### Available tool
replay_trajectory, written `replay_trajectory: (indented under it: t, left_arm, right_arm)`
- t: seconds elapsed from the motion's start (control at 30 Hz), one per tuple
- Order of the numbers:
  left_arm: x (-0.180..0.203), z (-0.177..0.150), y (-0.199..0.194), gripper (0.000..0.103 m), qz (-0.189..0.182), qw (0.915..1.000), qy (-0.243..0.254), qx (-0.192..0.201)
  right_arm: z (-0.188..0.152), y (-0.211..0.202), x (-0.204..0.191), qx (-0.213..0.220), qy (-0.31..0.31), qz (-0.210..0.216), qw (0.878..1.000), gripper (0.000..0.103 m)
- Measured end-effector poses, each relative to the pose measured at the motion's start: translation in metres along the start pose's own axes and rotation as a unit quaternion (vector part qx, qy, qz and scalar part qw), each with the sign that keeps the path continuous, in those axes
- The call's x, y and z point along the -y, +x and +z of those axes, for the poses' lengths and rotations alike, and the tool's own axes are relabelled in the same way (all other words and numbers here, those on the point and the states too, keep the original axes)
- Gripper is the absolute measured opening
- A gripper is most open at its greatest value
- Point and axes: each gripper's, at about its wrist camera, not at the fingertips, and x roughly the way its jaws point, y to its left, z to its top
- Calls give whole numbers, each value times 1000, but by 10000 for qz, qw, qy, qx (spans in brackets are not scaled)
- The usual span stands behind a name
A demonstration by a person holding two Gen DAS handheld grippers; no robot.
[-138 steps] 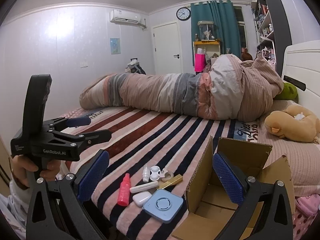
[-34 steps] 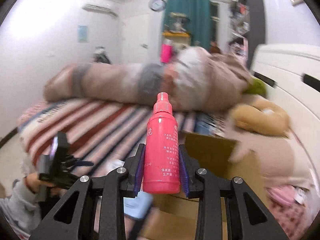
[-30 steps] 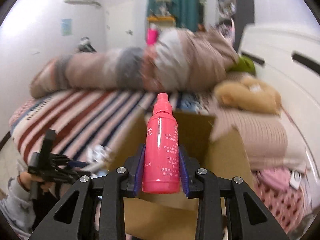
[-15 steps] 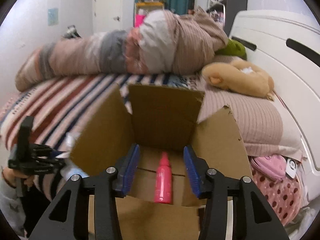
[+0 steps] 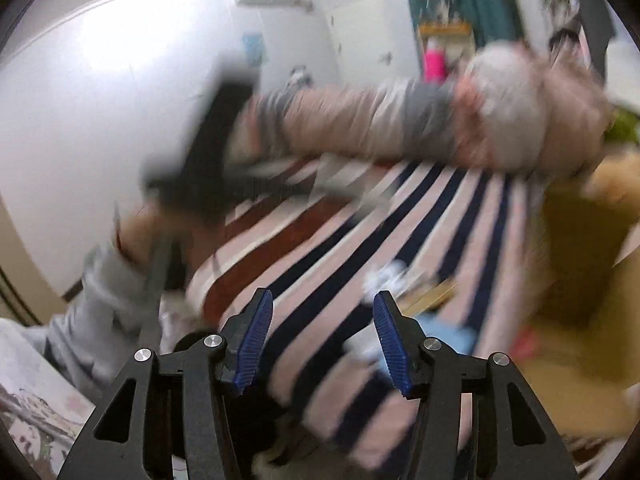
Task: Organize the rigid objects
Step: 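Carry the white tube into the box with the left gripper and release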
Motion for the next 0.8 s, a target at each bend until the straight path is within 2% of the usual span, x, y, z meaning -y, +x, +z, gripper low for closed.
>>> replay_trajectory:
  t: [0.1,0.23,0.33,0.4,0.5,0.6,0.67,0.73,0.8]
  left_arm:
    - [30,37,-8,15,-419,9985,341,83]
    - [80,76,11,15,-951,9912,912,-117]
    - [116,92,48,15,-1255,9832,1199,-569]
    - [136,94,77,15,-1463,9751,1341,-990]
    - [162,84,115,15,-1429,9646,1567,-1565]
    - [177,78,135,15,-1373,9580,1721,-1839]
    - [179,77,140,15,-1310,9580,1705,-1896]
    - [176,77,137,24,-1257,9612,1666,-1802]
    - [167,79,128,48,-1269,9657,1556,-1646]
  right_arm:
    - [-27,50,4,-452,641,55,9969,49]
    - [-57,96,20,-657,1081,-695,9895,49]
    - [-65,110,36,-723,1368,-925,9836,47]
    - [-65,115,41,-613,1475,-1015,9819,48]
    - [-62,123,44,-366,1451,-1248,9808,48]
    - [-64,125,47,-158,1472,-1398,9791,48]
    - [-61,134,47,-104,1368,-1537,9786,48]
    - [-59,141,44,-45,1248,-1700,9775,48]
    - [-56,150,44,-52,1165,-1836,9761,48]
